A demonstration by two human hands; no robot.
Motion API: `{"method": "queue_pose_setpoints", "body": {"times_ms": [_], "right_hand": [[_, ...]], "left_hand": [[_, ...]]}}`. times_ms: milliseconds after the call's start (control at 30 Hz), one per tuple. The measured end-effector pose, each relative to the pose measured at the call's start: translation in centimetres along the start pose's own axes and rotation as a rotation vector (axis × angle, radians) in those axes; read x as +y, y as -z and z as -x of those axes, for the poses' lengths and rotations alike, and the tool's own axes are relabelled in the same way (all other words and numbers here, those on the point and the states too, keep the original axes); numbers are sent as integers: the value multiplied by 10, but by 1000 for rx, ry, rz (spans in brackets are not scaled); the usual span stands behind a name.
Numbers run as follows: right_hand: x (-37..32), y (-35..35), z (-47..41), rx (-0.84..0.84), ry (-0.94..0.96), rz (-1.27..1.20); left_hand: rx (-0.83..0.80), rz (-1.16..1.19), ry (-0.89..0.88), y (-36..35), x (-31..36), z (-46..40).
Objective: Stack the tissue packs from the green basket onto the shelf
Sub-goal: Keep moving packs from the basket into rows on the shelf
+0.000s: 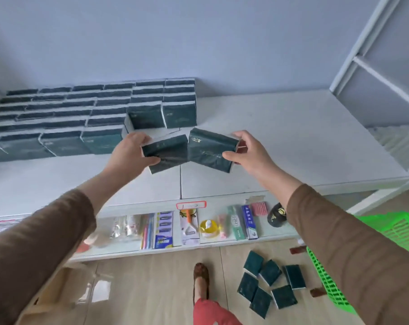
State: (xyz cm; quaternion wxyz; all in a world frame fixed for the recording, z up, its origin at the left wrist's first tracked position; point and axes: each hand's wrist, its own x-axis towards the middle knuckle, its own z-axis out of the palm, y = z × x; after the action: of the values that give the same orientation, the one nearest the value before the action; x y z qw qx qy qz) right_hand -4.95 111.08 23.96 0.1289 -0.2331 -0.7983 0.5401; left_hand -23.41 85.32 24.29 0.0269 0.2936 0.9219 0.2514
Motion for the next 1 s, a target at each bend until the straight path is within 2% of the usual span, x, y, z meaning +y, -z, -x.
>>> {"method": "queue_pose_setpoints", "body": {"times_ms": [133, 333, 600, 700, 867, 1000], "right_hand": [[2, -23, -63, 15, -24, 3], [8, -44, -136, -35, 4, 91], [18, -78, -183, -82, 69, 214], [22, -94, -190, -24, 115, 273], [24, -122, -194, 193, 158, 271], [23, -125, -192, 200, 143, 289]], "left_hand": [[27, -25, -36, 8, -24, -58], [11, -181, -46, 7, -56, -130], [-61, -417, -27, 6, -90, -178], [-58, -386, -27, 1, -93, -183], [-15, -338, -59, 1, -96, -178], [-25, -376, -51, 4, -88, -170]]}}
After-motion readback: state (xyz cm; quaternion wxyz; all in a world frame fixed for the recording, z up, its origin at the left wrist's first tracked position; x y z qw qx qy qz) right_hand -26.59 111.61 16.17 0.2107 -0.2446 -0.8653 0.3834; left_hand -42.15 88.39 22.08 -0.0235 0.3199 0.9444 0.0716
